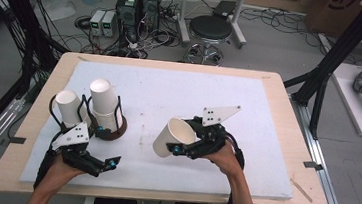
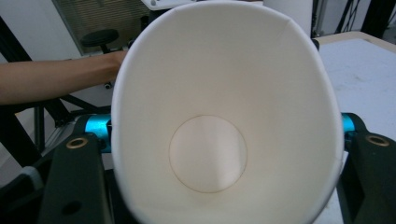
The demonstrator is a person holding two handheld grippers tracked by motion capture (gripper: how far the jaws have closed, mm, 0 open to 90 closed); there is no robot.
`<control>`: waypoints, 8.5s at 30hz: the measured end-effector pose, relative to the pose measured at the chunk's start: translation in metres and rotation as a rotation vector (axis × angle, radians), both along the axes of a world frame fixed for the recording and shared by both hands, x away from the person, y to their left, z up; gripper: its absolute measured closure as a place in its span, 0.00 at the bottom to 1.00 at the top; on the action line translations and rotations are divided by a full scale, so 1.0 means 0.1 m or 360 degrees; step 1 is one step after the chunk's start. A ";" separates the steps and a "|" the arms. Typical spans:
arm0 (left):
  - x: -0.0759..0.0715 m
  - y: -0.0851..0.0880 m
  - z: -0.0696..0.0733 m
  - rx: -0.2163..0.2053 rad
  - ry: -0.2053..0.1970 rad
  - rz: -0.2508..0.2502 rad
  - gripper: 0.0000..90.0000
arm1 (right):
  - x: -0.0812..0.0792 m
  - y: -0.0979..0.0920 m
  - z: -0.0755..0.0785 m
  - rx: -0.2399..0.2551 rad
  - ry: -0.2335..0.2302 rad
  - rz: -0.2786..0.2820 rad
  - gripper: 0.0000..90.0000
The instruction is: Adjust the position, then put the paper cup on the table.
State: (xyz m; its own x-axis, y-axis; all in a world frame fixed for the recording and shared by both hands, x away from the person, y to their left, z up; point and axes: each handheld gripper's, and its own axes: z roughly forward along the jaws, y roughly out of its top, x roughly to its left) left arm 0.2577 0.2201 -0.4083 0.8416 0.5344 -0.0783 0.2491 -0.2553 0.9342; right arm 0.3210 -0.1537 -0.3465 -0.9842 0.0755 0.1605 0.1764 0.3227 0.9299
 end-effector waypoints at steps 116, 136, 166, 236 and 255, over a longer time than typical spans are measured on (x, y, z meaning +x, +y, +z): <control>0.06 0.37 -0.42 0.0052 0.0124 0.0375 0.02 | 0.15 -0.51 -0.38 -0.0383 -0.0059 -0.0555 0.35; 0.08 0.34 -0.43 0.0081 0.0115 0.0404 0.02 | 0.27 -0.24 -0.52 -0.0610 -0.0100 -0.0540 0.35; 0.05 0.35 -0.44 0.0066 0.0073 0.0446 0.02 | 0.28 0.00 -0.62 -0.0825 -0.0188 -0.0508 0.35; 0.05 0.34 -0.44 0.0064 0.0075 0.0433 0.02 | 0.05 -0.54 -0.62 -0.0664 -0.0106 -0.0605 0.15; 0.05 0.34 -0.44 0.0062 0.0072 0.0436 0.02 | -0.08 -0.88 -0.64 -0.0569 -0.0116 -0.0823 0.15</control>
